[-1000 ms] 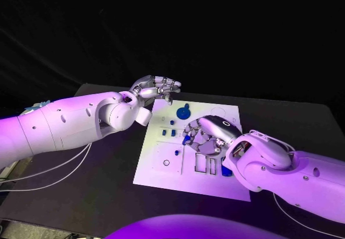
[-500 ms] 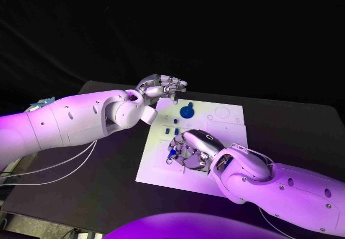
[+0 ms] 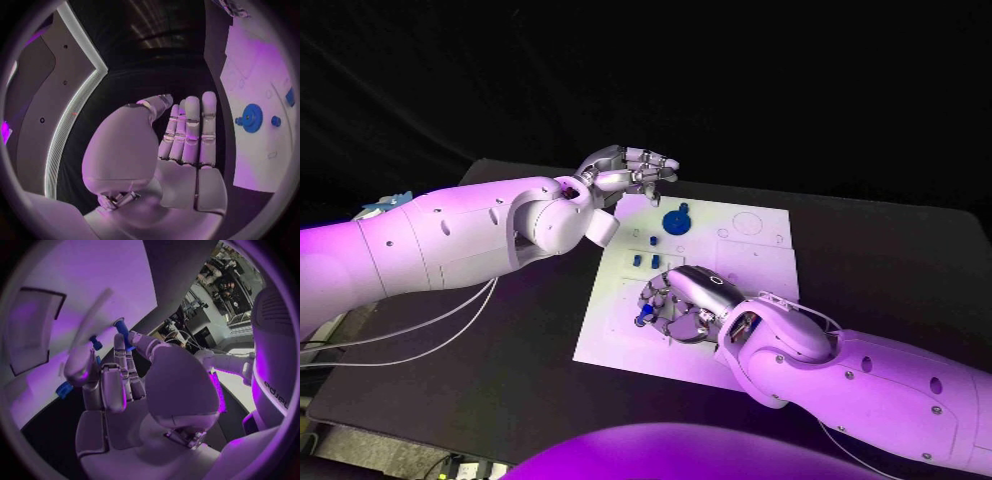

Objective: Assemble the parts on the task board

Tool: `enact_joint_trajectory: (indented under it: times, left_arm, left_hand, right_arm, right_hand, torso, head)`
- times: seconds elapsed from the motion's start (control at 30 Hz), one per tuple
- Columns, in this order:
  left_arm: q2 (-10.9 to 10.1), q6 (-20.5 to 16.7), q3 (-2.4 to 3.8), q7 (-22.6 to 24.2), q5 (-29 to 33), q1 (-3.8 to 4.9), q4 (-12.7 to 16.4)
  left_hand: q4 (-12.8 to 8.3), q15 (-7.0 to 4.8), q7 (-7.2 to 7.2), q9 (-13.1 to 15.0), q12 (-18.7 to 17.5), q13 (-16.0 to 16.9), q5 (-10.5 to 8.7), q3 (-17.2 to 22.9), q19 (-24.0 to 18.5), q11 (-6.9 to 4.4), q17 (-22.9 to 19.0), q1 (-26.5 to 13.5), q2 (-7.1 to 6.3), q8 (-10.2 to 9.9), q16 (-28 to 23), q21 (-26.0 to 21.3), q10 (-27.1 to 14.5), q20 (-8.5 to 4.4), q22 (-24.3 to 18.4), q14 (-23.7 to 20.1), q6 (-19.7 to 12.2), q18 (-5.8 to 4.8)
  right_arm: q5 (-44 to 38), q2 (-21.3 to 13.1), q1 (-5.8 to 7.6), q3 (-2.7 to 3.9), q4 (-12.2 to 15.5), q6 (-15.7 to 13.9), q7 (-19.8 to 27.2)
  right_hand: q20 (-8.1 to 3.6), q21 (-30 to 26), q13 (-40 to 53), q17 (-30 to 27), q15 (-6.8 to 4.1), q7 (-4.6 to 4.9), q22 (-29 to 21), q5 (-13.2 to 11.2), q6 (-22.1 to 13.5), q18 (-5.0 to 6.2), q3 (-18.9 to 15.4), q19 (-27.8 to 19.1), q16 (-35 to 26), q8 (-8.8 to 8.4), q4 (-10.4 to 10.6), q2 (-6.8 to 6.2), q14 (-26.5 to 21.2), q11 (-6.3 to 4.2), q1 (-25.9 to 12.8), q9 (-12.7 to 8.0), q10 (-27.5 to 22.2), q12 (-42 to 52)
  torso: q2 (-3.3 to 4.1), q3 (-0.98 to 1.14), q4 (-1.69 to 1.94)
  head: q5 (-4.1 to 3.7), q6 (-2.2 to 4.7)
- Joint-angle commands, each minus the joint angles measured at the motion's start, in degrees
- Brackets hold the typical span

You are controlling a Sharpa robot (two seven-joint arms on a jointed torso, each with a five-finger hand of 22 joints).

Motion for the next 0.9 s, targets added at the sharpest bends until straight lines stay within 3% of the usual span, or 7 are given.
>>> enact_joint_trajectory:
  times: [0.03, 0.7, 0.77, 0.83, 0.9]
  left_arm:
    - [0.1, 1.0, 0.02, 0.3, -0.1, 0.04, 0.1]
    - [0.1, 1.0, 0.02, 0.1, -0.1, 0.04, 0.0]
    - [0.1, 1.0, 0.02, 0.1, -0.1, 0.04, 0.0]
    - [0.1, 0.9, 0.02, 0.1, -0.1, 0.04, 0.0]
    - [0.1, 0.9, 0.02, 0.0, -0.1, 0.04, 0.0]
  left_hand:
    - [-0.2, -0.03, 0.38, 0.1, -0.4, 0.0, 0.01, 0.0, 0.0, 0.01, -0.1, -0.5, 0.1, -0.2, -0.3, -0.3, -0.5, 0.2, -0.1, -0.2, 0.1, 0.84]
    - [-0.2, -0.03, 0.38, 0.1, -0.4, 0.0, 0.01, 0.0, 0.0, 0.01, -0.1, -0.5, 0.1, -0.2, -0.3, -0.3, -0.5, 0.2, -0.1, -0.2, 0.1, 0.84]
    - [-0.2, -0.03, 0.38, 0.1, -0.4, 0.0, 0.01, 0.0, 0.0, 0.01, -0.1, -0.5, 0.1, -0.2, -0.3, -0.3, -0.5, 0.2, -0.1, -0.2, 0.1, 0.84]
    - [-0.2, -0.02, 0.38, 0.1, -0.4, 0.0, 0.01, 0.0, 0.0, 0.02, -0.1, -0.6, 0.2, -0.2, -0.3, -0.4, -0.5, 0.21, -0.1, -0.2, 0.1, 0.84]
    - [-0.2, -0.02, 0.38, 0.1, -0.4, 0.0, 0.01, 0.0, 0.0, 0.02, -0.1, -0.6, 0.2, -0.2, -0.3, -0.4, -0.5, 0.21, -0.1, -0.2, 0.1, 0.84]
  right_arm:
    - [-0.9, 0.3, -0.18, -0.05, -0.5, 1.1, 0.5]
    - [-1.5, 1.4, -0.72, -0.29, -1.6, 2.8, 0.2]
    - [-1.5, 1.4, -0.73, -0.3, -1.6, 3.1, 0.3]
    - [-1.5, 1.5, -0.73, -0.33, -1.5, 3.4, 0.3]
    - [-1.5, 1.5, -0.73, -0.34, -1.4, 3.4, 0.3]
  right_hand:
    - [-0.24, -0.1, 0.1, 0.0, -0.28, -0.1, 0.0, 0.2, 0.3, -0.57, 0.4, 0.1, 0.2, 0.25, 0.0, 0.56, 1.7, -0.05, -0.1, 0.1, 0.3, -0.2]
    - [-0.25, -0.7, 0.1, -0.2, -0.2, 0.08, -0.3, 0.3, -0.1, -0.49, 0.3, -0.1, 0.1, 0.2, 0.1, 0.33, 1.6, 0.1, -0.5, 0.2, 0.2, -0.5]
    - [-0.12, -1.1, 0.2, -0.1, 0.07, 0.54, -0.3, 0.7, -1.3, -0.48, -0.1, -0.3, 0.1, -0.39, 0.2, -0.4, 1.6, 0.45, -1.3, 0.0, -0.3, -1.0]
    - [0.13, -1.2, 0.5, -0.1, 0.4, 1.18, -0.3, 1.7, -4.0, -0.5, -0.7, -0.3, 0.1, -2.1, 0.4, -1.52, 1.6, 0.88, -2.2, -0.6, -0.3, -1.0]
    - [0.25, -1.2, 0.7, 0.1, 0.46, 1.1, -0.2, 2.1, -5.6, -0.48, -1.1, -0.3, 0.2, -3.31, 0.5, -2.12, 1.6, 0.84, -2.7, -1.0, -0.4, -1.1]
  torso:
    - [-0.01, -0.01, -0.03]
    - [-0.03, -0.07, -0.03]
    - [-0.03, -0.05, -0.03]
    - [-0.05, -0.05, -0.01]
    - [-0.08, -0.05, 0.0]
  head:
    - [0.03, -0.04]
    - [0.05, -0.31]
    - [0.05, -0.31]
    - [0.03, -0.29]
    - [-0.03, -0.25]
